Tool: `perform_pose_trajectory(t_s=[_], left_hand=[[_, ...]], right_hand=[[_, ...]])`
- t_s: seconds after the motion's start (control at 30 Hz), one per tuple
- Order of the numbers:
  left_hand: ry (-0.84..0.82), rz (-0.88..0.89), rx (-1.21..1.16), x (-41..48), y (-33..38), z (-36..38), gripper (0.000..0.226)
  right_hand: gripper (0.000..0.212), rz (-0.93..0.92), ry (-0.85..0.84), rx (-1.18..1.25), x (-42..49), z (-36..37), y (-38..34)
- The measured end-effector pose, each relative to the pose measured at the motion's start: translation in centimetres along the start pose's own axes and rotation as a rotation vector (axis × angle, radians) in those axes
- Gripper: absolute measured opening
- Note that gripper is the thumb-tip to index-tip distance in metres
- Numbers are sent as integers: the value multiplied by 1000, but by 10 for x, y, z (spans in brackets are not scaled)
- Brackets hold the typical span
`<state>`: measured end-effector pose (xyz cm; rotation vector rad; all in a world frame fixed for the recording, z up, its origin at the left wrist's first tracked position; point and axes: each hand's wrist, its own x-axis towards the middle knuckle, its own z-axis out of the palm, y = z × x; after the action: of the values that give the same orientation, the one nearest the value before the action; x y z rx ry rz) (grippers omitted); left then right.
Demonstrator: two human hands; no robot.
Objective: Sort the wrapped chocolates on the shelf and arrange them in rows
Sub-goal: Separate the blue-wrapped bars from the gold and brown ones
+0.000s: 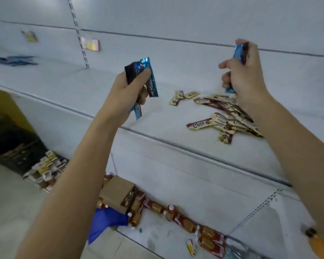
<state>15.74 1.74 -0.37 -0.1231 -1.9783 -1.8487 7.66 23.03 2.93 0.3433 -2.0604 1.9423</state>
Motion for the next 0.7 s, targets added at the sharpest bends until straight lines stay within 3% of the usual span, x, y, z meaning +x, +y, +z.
perform_pose_trajectory(t_s=[0.13,0.27,0.43,0.57,0.7], left_hand=[[361,-56,-236,-93,20,-31,14],[685,-31,-63,-201,19,-58,9],[1008,-177,362,-343,-14,-88,6],[1179,-350,441,-447,-41,-100,15],[1390,-502,372,-516,-61,-115,2]], right_hand=[[42,-208,-311,197,-74,17,-34],[47,-231,-598,303,-176,27,-3],[45,49,-815,277,-288,48,69],[44,230,-926,197,-361,73,114],[44,329,-1056,87,-416,113,143]])
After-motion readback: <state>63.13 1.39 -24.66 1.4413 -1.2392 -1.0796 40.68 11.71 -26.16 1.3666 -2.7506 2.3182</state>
